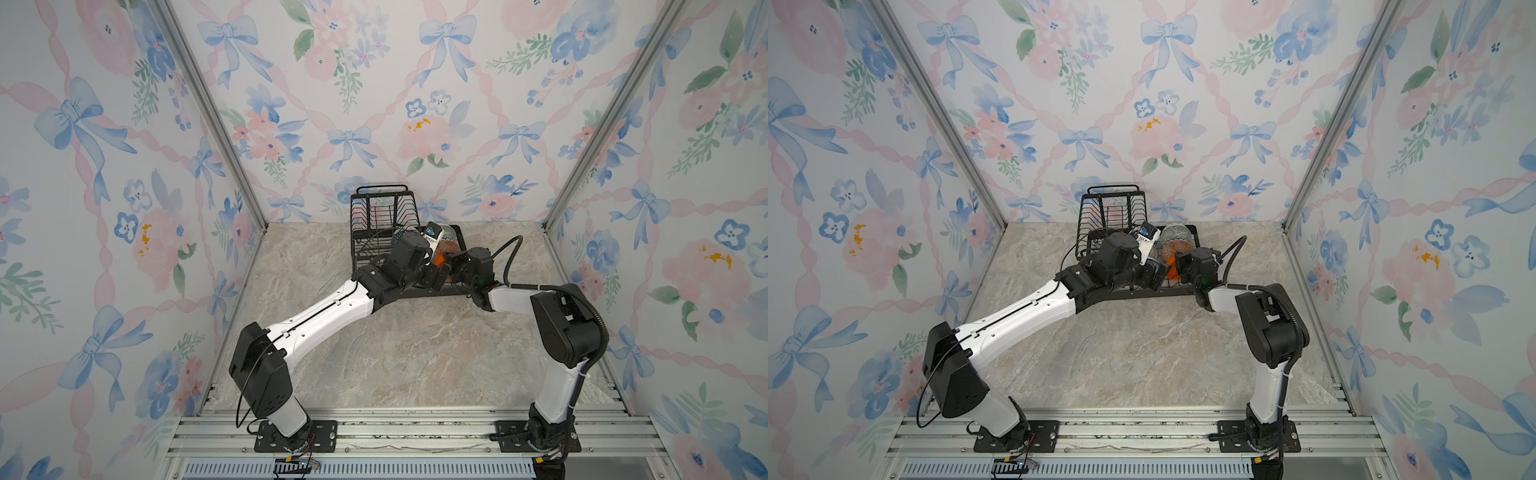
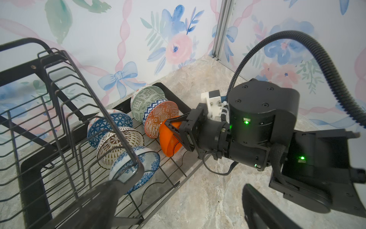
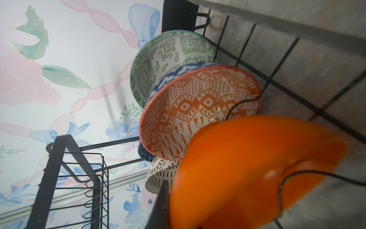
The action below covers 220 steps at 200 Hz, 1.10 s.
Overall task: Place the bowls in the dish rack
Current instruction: 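Press the orange bowl down into the rack slot with the right gripper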
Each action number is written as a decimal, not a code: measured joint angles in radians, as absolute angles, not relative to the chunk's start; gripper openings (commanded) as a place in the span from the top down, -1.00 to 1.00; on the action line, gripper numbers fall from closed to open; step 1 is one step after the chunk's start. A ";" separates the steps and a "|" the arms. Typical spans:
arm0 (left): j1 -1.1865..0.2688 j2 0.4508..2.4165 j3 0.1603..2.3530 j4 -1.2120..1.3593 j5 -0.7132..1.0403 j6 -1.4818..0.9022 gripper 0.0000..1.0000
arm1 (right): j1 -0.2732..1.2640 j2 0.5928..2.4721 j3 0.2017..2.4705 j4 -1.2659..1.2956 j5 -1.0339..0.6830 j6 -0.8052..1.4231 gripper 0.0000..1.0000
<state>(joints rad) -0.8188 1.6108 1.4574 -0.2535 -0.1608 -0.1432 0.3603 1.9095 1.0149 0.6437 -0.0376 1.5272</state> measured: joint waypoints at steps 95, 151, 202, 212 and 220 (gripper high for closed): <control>-0.825 1.611 1.457 -0.258 -0.168 -0.143 -0.96 | 0.363 1.888 1.005 0.610 -0.037 1.528 0.74; -0.825 1.611 1.454 -0.258 -0.168 -0.142 -0.96 | 0.376 1.879 0.998 0.572 -0.033 1.539 0.66; -0.825 1.610 1.436 -0.261 -0.176 -0.142 -0.96 | 0.376 1.876 1.000 0.555 -0.033 1.546 0.64; -0.825 1.610 1.436 -0.260 -0.177 -0.142 -0.96 | 0.376 1.876 1.000 0.554 -0.033 1.549 0.64; -0.825 1.610 1.436 -0.260 -0.179 -0.142 -0.96 | 0.376 1.876 1.001 0.553 -0.033 1.554 0.64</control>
